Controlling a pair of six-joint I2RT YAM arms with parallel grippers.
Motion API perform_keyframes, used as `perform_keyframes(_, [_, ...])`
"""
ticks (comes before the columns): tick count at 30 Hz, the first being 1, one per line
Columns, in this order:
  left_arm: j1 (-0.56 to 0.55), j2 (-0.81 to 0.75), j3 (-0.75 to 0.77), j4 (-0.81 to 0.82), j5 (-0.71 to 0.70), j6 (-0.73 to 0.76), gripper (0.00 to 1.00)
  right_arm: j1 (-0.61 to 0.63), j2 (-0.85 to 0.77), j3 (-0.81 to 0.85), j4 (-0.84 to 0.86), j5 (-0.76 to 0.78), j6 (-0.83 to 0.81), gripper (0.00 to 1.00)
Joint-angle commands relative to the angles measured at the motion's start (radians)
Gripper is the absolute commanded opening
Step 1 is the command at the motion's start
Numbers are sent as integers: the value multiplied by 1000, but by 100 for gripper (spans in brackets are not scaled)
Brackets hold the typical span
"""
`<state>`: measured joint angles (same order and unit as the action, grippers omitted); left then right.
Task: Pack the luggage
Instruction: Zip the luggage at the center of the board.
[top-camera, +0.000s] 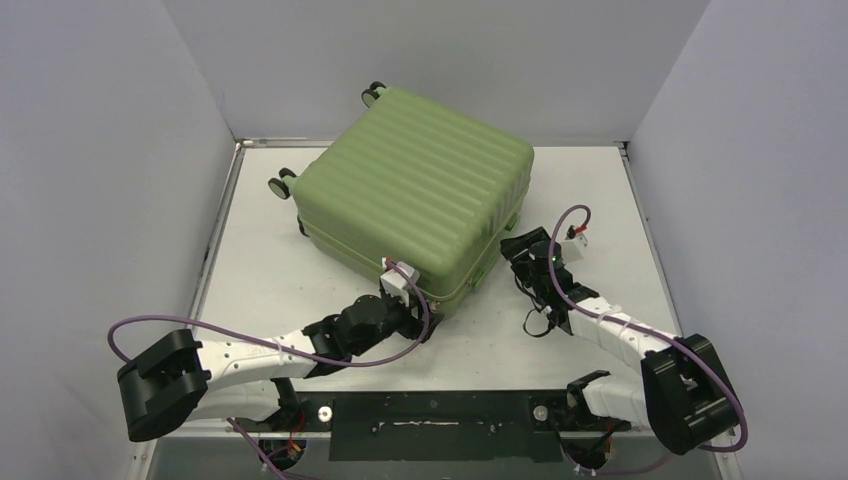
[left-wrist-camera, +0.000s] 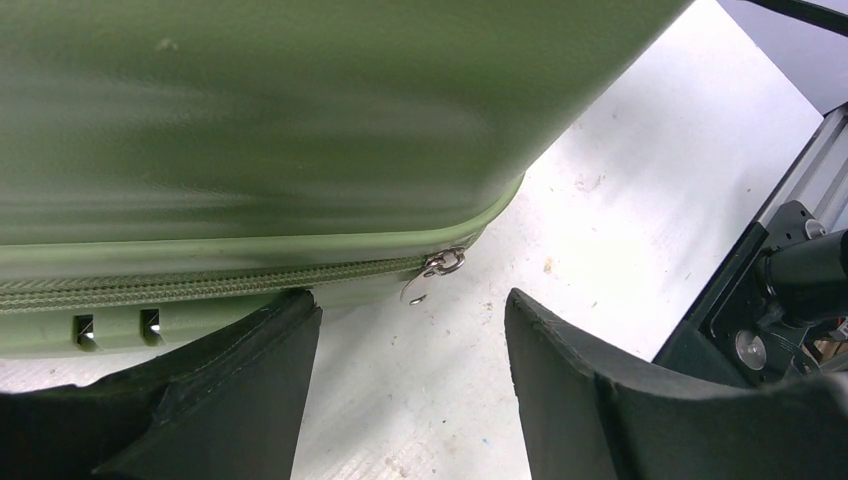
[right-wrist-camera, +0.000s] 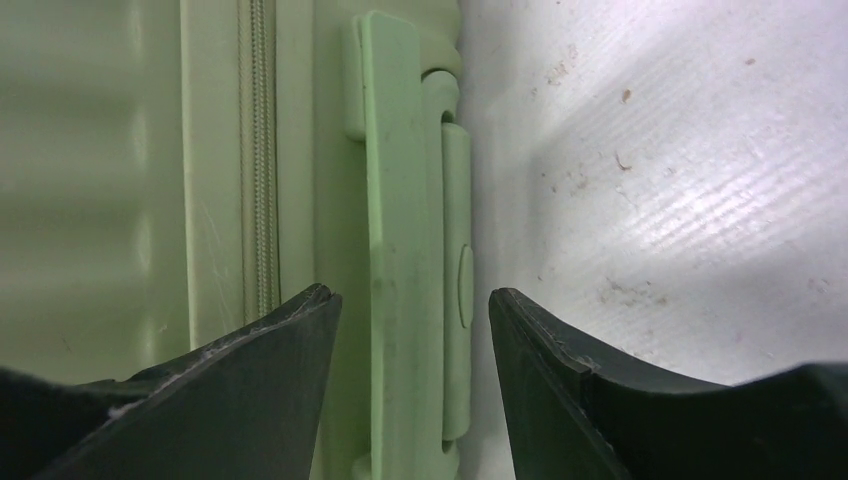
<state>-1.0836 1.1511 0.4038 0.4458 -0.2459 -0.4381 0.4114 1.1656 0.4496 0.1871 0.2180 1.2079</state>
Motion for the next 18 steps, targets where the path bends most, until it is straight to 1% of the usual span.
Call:
perform_keyframes(1, [17,-40,18,88,-30,8,66,-10,70,67,85,-31,-28,57])
perform_keyframes(4, [17,-42,19,88,-30,4,66,-17,136,87,101,-61,-32,55])
perform_keyframes(8, [18,-50,25,82,-33,1,69,-27,229,108,81,-123,-31,45])
perform_keyframes(14, [23,-64,28,77,-47,-10,80,-5,256,16,124,-203,38,19])
perform_keyframes(15, [25,-66,28,78,-44,-14,81,10,251,-2,131,-208,55,12])
perform_keyframes(18, [27,-74,25,81,-32,-23,82,70,226,-60,150,-197,127,0])
